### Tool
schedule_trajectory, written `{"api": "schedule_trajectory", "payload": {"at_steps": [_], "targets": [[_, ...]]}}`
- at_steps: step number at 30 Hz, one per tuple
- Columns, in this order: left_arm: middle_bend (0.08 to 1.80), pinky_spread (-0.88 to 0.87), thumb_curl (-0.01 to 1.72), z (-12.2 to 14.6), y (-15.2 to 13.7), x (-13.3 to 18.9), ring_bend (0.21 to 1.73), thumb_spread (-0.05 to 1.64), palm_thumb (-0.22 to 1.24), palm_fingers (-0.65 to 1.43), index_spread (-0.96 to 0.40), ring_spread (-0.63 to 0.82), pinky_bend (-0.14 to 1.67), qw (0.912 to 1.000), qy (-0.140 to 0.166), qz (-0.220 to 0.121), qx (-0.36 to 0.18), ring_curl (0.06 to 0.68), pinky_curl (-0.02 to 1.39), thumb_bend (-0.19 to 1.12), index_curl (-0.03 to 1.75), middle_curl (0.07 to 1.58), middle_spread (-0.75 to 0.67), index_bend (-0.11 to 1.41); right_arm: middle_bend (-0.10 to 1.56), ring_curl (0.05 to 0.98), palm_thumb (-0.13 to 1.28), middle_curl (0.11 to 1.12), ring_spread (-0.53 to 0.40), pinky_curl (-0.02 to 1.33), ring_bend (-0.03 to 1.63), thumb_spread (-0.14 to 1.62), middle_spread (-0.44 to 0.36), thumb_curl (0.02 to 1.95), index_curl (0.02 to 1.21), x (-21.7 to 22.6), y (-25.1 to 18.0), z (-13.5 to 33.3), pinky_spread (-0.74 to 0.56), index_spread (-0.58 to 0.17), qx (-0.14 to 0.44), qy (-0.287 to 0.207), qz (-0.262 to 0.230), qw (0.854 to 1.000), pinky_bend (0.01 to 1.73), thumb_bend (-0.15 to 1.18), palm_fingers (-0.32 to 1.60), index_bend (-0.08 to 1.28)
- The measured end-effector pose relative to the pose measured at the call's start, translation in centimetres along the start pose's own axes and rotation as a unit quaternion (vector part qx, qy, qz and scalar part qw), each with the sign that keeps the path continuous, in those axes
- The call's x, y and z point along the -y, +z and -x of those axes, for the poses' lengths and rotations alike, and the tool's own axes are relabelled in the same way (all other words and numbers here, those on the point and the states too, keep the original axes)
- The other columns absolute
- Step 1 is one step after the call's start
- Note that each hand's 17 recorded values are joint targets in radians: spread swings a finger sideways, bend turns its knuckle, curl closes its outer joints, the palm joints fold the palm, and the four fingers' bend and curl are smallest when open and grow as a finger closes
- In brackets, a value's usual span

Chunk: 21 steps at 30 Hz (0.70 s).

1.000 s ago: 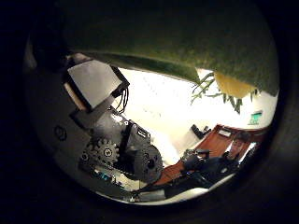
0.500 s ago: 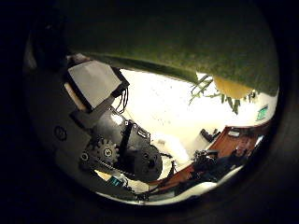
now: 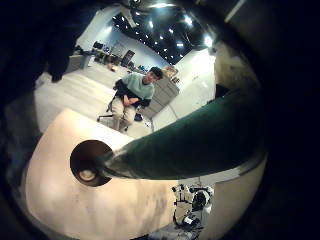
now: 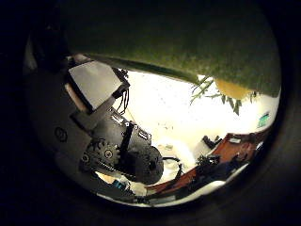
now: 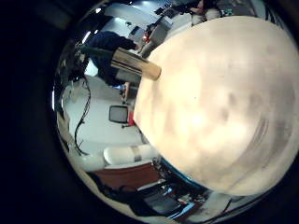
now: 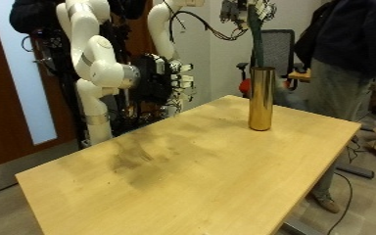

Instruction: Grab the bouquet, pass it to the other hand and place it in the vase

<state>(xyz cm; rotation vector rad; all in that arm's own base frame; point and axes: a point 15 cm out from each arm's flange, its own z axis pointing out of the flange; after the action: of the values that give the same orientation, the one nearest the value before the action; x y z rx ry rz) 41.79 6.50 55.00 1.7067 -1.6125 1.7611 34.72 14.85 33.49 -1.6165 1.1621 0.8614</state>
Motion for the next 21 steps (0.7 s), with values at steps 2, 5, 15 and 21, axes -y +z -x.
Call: {"api": "schedule_trajectory", "payload": {"at_steps": [2, 5, 15, 21], "targets": [[1.07, -0.67, 0.84, 0.2, 0.2, 0.1, 1.36, 0.22, 0.94, 1.10, -0.68, -0.43, 0.98, 1.0000, 0.000, 0.000, 0.001, 0.539, 0.62, -0.05, 1.50, 0.97, -0.50, 0.21, 0.17, 0.237, 0.80, 0.26, 0.177, 0.31, 0.32, 0.97, 0.099, 0.47, 0.35, 0.0, 0.1, -0.1, 0.33, -0.306, 0.001, 0.001, 0.001, 1.000, 0.31, -0.02, 0.17, 0.20], [1.06, -0.67, 0.82, 0.8, 0.1, 0.0, 1.36, 0.27, 0.92, 1.11, -0.67, -0.43, 0.99, 1.0000, -0.003, -0.002, 0.009, 0.534, 0.61, -0.04, 1.50, 0.96, -0.49, 0.19, 0.17, 0.237, 0.80, 0.25, 0.169, 0.30, 0.31, 0.97, 0.098, 0.47, 0.36, 0.0, 0.0, -0.1, 0.32, -0.305, 0.001, 0.002, 0.000, 1.000, 0.29, -0.02, 0.19, 0.22], [0.40, 0.10, 0.53, 3.6, -0.5, 0.1, 0.81, 0.81, 0.46, -0.15, -0.34, 0.11, 0.48, 0.9988, -0.004, -0.008, 0.048, 0.326, 0.43, -0.07, 1.18, 0.67, 0.00, 0.08, 0.15, 0.231, 0.80, 0.23, 0.163, 0.30, 0.29, 0.97, 0.095, 0.47, 0.41, 0.0, 0.0, -0.1, 0.31, -0.273, 0.000, 0.000, 0.001, 1.000, 0.25, -0.02, 0.26, 0.33], [0.17, 0.53, 0.40, 4.6, -1.0, 0.5, 0.64, 0.76, 0.24, -0.25, 0.14, 0.51, 0.41, 0.9985, -0.016, -0.012, 0.052, 0.236, 0.34, -0.05, 0.63, 0.44, 0.51, 0.03, 0.16, 0.234, 0.80, 0.22, 0.153, 0.30, 0.29, 0.98, 0.082, 0.47, 0.42, -0.1, 0.1, -0.1, 0.31, -0.263, 0.001, 0.001, 0.002, 1.000, 0.25, -0.02, 0.28, 0.37]]}}
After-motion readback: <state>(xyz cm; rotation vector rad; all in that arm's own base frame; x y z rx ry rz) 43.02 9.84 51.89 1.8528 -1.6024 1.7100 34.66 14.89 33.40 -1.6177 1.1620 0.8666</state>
